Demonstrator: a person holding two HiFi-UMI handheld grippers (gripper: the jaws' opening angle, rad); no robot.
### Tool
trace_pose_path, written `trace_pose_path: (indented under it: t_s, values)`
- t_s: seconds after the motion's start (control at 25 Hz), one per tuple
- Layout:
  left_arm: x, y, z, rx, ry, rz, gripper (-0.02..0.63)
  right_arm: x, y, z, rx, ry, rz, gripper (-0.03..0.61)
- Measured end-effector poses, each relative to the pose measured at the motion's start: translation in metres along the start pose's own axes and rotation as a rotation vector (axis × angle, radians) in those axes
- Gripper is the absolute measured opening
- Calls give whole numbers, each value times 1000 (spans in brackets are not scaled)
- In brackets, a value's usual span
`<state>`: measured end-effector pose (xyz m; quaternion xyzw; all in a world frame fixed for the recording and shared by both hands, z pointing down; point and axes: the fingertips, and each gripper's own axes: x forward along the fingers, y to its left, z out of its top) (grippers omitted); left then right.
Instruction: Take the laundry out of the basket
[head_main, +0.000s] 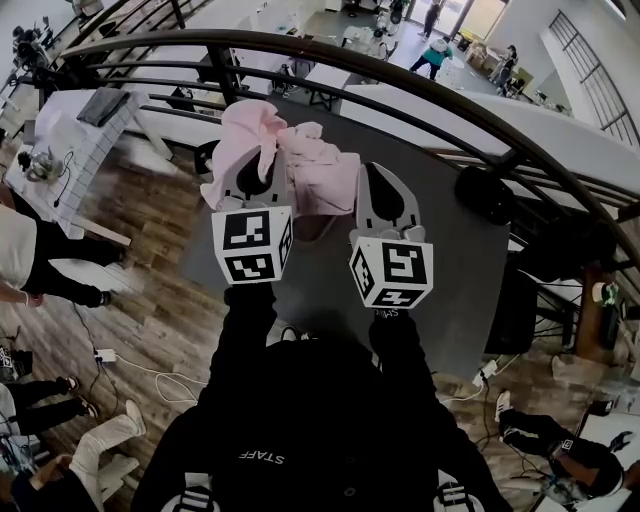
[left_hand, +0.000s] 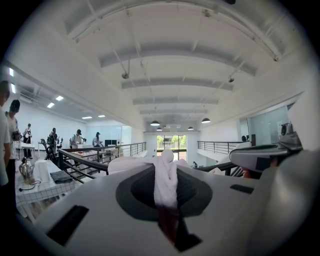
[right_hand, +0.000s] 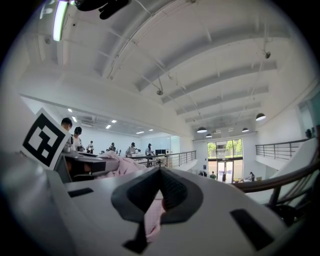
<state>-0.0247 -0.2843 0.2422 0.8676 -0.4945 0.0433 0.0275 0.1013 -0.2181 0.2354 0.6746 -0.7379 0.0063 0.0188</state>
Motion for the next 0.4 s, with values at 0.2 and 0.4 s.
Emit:
trace_pose_path:
  t_s: [0.2, 0.4]
  values:
    - [1, 1, -3, 6, 13, -3, 37, 0, 1, -1, 3, 2, 2, 14]
    - [3, -1, -7, 11, 23, -7, 37, 0, -1, -5, 5, 7, 3, 14]
